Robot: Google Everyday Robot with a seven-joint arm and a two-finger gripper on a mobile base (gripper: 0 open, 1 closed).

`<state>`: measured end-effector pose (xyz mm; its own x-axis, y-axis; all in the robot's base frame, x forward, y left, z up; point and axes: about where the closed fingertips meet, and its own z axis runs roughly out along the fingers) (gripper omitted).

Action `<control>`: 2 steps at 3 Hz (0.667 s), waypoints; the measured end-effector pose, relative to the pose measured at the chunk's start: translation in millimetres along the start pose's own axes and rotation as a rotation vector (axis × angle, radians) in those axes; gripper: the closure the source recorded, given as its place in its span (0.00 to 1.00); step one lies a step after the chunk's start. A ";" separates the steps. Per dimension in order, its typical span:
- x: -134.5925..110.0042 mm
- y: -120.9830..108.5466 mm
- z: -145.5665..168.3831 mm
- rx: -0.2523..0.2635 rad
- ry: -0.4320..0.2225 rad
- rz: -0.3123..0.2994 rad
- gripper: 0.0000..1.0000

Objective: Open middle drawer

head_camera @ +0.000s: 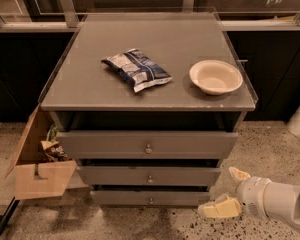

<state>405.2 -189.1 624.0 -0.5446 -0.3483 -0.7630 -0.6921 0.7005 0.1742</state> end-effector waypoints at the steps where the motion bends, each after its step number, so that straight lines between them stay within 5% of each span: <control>1: 7.0 -0.4 4.0 0.020 0.023 0.003 0.00; 2: 26.0 -9.9 26.0 0.028 0.067 0.016 0.00</control>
Offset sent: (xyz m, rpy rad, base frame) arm 0.0129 -0.0020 -0.0746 -0.0870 0.0921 -0.0339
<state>410.2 -188.9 586.3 -0.5867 -0.3766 -0.7169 -0.6700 0.7230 0.1685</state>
